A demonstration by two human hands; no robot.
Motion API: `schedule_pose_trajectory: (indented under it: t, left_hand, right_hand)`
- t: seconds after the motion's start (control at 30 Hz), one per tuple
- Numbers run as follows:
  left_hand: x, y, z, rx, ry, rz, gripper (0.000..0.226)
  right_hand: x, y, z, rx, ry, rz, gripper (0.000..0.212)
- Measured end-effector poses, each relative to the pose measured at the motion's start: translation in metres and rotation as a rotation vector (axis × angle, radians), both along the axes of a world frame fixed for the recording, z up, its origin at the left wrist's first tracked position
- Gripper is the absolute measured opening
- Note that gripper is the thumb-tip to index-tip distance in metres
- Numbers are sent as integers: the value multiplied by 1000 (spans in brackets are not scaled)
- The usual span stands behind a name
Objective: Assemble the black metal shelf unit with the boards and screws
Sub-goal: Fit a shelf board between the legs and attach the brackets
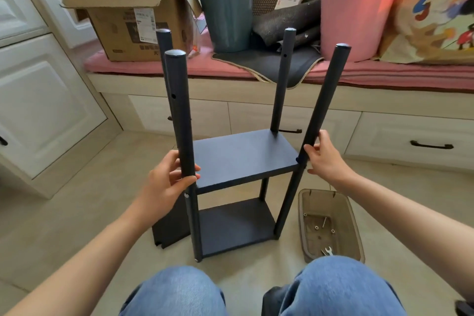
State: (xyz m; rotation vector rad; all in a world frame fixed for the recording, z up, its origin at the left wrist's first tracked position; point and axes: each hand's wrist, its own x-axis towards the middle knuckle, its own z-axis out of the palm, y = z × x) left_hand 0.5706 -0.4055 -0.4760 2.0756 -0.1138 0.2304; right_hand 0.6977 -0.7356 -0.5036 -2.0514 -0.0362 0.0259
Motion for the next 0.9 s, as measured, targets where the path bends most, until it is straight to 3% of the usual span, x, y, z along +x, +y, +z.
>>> schedule_pose_trajectory:
  t: [0.4,0.9]
  left_hand:
    - [27,-8,-12,84,68,103,37]
    - [23,-5,-26,76,44,197,41]
  right_hand:
    - [-22,-29,2,-90,-106,-10,16]
    - [-51,-27,-6,-162,-125,0,27]
